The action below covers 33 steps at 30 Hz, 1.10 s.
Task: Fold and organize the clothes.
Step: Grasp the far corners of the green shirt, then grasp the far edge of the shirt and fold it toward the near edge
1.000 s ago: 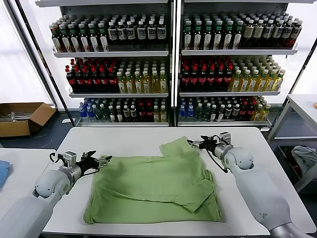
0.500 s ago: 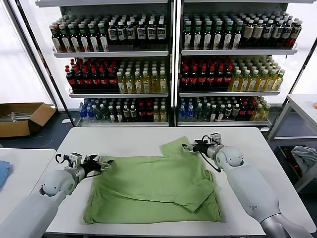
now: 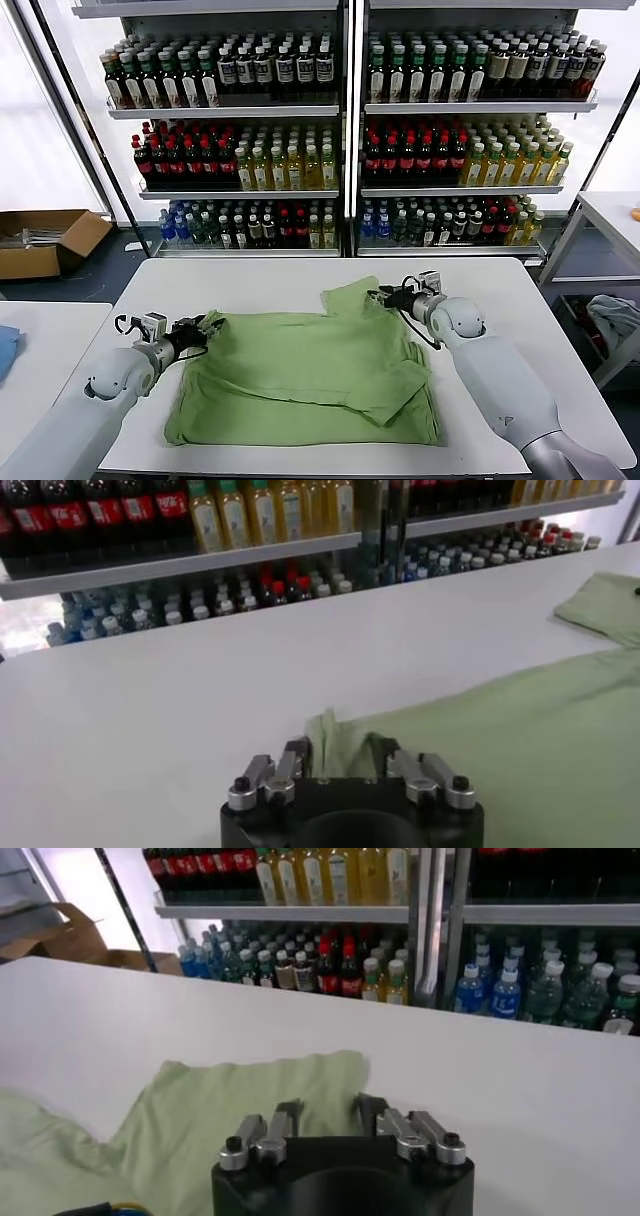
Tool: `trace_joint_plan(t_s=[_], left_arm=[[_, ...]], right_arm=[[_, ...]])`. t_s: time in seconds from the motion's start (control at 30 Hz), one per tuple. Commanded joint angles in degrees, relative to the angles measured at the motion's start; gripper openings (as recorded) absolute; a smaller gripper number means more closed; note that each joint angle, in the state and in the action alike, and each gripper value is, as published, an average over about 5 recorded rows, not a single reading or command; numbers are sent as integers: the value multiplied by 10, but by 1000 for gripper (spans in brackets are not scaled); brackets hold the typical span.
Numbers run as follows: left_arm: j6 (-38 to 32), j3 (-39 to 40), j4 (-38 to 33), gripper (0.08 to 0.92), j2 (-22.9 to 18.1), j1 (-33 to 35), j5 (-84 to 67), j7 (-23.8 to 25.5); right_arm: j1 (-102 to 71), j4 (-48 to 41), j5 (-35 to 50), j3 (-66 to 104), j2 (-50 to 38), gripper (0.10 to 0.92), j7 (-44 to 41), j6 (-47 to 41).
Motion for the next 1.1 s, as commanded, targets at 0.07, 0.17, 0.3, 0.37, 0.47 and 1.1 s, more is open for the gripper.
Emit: trace_joint_plan(t_s=[0.07, 0.17, 0.3, 0.37, 0.47, 1.1], left_arm=[[8, -1, -15, 272, -4, 8, 1, -1], [2, -9, -30, 186, -2, 13, -3, -5], [-9, -24, -56, 101, 1, 24, -13, -15], [-10, -36, -75, 90, 2, 33, -17, -18], [-9, -57, -109, 89, 4, 53, -23, -21], [-7, -232, -317, 89, -1, 280, -25, -46]], right_arm=[[-9, 32, 38, 12, 5, 282, 7, -5], [-18, 55, 81, 35, 10, 195, 18, -9], [-32, 94, 132, 67, 9, 114, 32, -10], [-43, 120, 162, 83, 6, 105, 39, -12], [-71, 169, 199, 108, -6, 105, 46, -17], [-394, 520, 232, 248, -101, 105, 49, -16]])
